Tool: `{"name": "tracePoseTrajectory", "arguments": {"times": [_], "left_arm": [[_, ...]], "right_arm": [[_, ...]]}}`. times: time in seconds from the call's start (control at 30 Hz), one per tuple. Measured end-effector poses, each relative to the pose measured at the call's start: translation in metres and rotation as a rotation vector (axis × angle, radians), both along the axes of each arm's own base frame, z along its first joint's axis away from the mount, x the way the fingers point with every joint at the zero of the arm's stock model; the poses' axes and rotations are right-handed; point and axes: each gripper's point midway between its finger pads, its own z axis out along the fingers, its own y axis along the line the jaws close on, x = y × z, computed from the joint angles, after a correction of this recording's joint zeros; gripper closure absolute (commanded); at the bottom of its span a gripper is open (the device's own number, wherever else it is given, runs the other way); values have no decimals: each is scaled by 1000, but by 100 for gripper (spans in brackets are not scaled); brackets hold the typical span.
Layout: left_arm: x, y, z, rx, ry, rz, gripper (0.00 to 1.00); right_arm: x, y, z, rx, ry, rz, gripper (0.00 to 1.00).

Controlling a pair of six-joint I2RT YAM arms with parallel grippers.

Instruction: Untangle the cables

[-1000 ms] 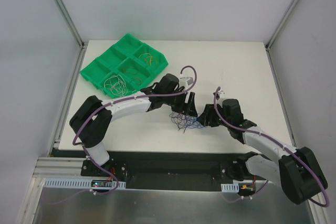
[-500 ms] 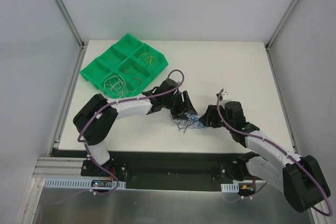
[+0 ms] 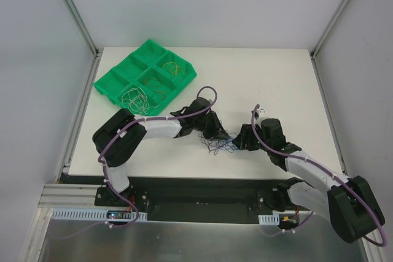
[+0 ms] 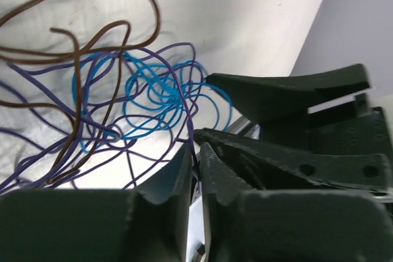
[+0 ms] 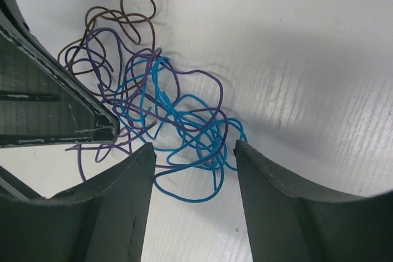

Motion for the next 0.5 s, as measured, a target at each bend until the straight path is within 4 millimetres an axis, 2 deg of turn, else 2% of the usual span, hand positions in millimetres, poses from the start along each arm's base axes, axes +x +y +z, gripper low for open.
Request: {"name": "tracePoseTrajectory", "arguments": {"times": [0.03,0.2,0.3,0.43,0.5], "left_arm": [[1,-1,1,-8,-11,-3,100],[1,0,8,-37,-97,-40,100],[-3,2,21,-67,-159,-79,100],[-10,5,54,-134,-284,-149,100],[-14,8,80,-171,-384,-187,100]], "right_arm": [[-1,0,-3,-3,11,2,39],[-6,4,-13,-7,56,22,34],[-7,9,-18,-2,72,34,35],[-2,17,-21,1,98,20,44],[5,20,-22,-8,112,-17,46]]}}
